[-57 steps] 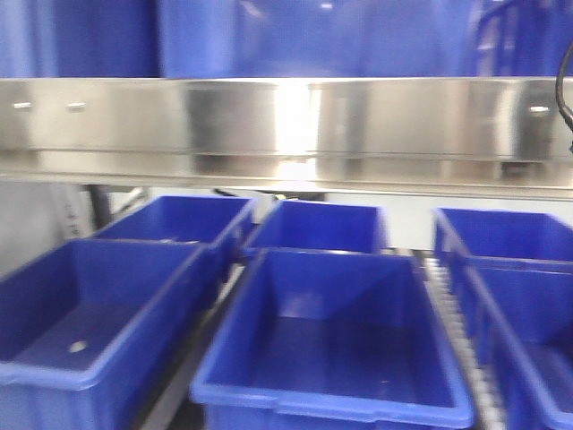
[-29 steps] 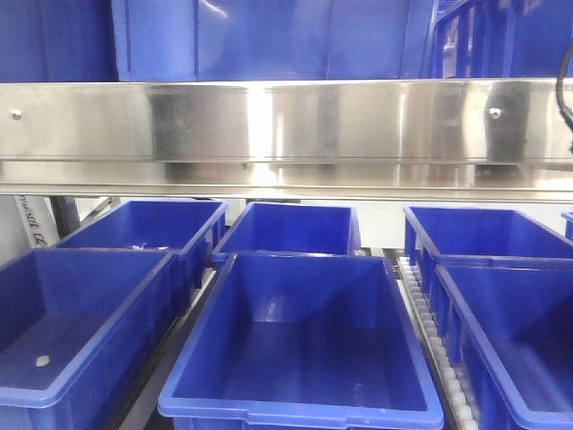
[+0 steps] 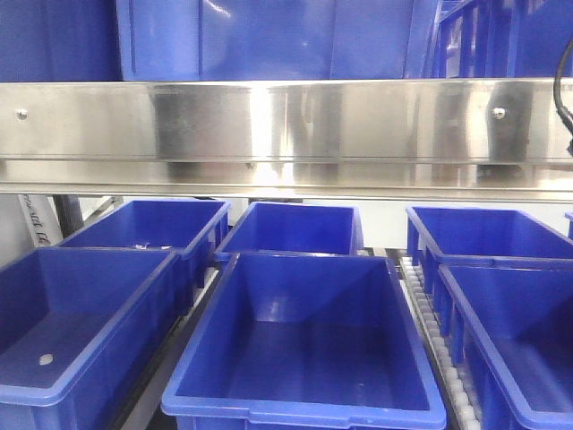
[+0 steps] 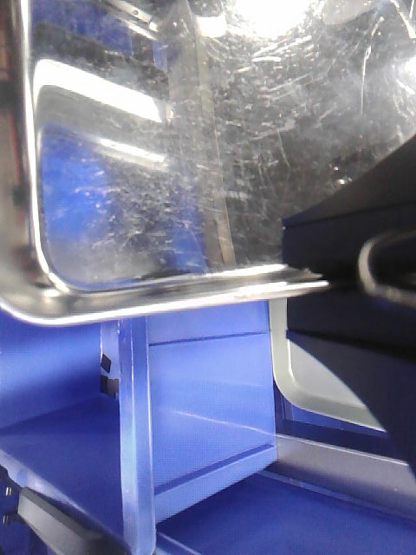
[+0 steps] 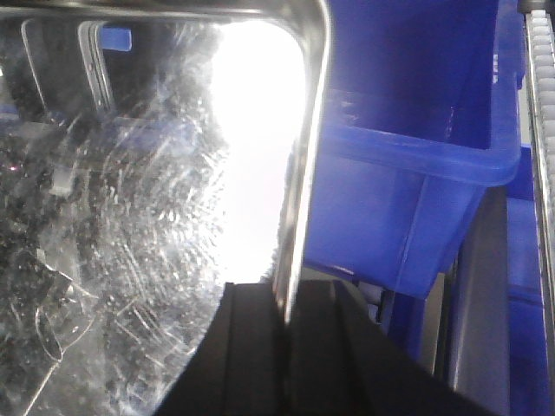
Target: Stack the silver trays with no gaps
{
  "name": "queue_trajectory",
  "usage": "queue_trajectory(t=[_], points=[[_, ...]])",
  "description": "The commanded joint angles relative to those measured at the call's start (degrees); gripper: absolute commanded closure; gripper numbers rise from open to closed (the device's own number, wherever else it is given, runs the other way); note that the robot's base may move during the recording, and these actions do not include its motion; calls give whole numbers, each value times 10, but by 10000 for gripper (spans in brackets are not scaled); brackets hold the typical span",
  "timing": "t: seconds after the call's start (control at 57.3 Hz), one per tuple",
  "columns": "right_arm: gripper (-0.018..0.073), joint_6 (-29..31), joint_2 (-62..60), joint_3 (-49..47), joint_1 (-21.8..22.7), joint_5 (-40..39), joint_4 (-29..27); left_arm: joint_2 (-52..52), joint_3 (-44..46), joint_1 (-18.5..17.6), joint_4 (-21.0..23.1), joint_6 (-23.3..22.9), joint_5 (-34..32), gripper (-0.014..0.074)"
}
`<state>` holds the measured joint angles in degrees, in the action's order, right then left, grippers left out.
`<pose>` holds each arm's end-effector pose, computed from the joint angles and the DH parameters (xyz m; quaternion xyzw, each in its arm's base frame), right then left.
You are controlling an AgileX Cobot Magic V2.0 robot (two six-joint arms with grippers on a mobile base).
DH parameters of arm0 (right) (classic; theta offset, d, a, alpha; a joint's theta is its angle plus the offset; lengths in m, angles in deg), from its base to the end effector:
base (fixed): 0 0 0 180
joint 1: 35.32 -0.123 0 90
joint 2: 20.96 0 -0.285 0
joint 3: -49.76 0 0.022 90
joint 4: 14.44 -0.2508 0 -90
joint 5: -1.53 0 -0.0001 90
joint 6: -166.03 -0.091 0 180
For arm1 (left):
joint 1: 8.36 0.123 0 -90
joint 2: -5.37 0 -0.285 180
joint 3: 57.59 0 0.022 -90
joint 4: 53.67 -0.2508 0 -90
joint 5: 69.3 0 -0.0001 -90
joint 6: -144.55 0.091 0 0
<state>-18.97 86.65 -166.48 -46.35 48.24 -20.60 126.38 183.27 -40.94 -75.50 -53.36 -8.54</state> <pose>0.3883 0.0829 0.4531 -0.0336 0.8557 0.1236 0.5014 0.3771 -0.2059 0.4693 0.1081 0.8474 -0.0352 0.5187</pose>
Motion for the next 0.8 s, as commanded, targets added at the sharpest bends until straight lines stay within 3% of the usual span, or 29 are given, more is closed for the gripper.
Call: queue_trajectory(t=[0.0, 0.262, 0.402, 0.541, 0.786], points=[[639, 11, -11, -7, 0, -27, 10, -10, 4, -1, -25, 11, -14, 615], [639, 11, -10, -7, 0, -14, -13, -10, 4, -1, -25, 11, -31, 615], [639, 11, -2, -7, -2, 19, -53, -3, 4, -1, -25, 11, 11, 615], [639, 11, 21, -7, -20, 69, -54, 13, -7, -1, -23, 30, 59, 615], [639, 11, 79, -7, -68, 106, -49, 46, -54, -1, -15, 40, 88, 615]])
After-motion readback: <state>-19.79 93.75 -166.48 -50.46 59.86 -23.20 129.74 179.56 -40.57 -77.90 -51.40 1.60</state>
